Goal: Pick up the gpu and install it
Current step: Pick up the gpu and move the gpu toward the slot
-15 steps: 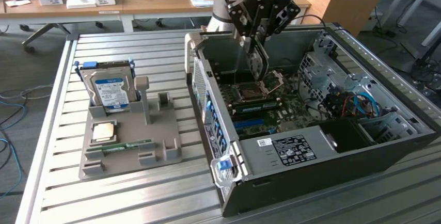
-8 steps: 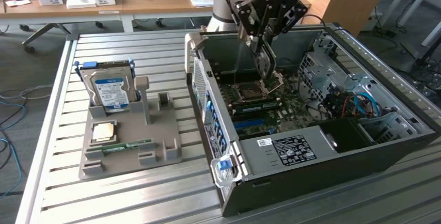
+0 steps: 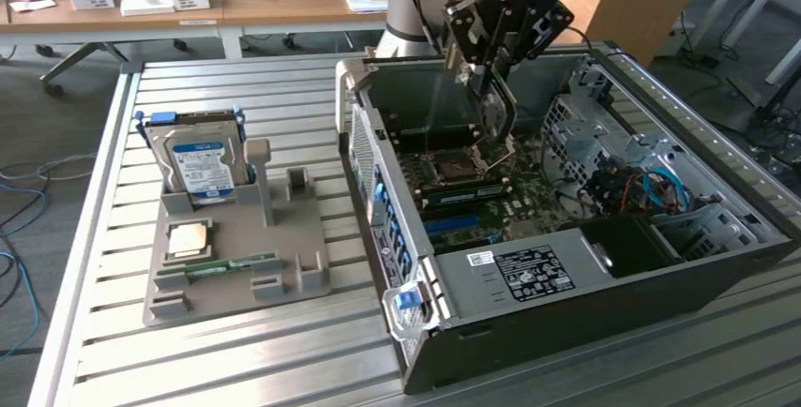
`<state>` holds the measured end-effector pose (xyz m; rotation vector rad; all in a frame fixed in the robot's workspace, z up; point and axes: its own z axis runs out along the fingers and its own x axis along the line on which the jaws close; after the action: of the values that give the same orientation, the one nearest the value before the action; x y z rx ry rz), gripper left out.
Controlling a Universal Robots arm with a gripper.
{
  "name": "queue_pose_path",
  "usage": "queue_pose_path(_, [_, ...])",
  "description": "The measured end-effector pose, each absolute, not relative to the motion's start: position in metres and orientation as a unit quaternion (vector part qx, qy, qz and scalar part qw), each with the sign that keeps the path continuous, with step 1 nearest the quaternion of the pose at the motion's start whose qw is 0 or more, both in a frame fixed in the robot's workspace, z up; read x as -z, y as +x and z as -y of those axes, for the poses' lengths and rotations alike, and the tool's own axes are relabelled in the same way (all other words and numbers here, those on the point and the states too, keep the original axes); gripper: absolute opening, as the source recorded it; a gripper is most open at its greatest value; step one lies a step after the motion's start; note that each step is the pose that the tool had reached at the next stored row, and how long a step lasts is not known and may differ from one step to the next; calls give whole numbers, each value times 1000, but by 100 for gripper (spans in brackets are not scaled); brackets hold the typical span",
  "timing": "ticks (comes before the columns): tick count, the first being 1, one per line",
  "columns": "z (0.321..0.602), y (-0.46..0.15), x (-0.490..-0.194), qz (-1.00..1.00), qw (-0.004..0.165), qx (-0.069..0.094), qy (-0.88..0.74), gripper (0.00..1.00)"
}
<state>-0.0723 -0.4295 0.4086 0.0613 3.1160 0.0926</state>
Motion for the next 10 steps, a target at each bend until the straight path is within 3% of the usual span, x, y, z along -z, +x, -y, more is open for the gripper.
queue_pose_path(10, [429, -50, -409, -999, 12, -30, 20, 27])
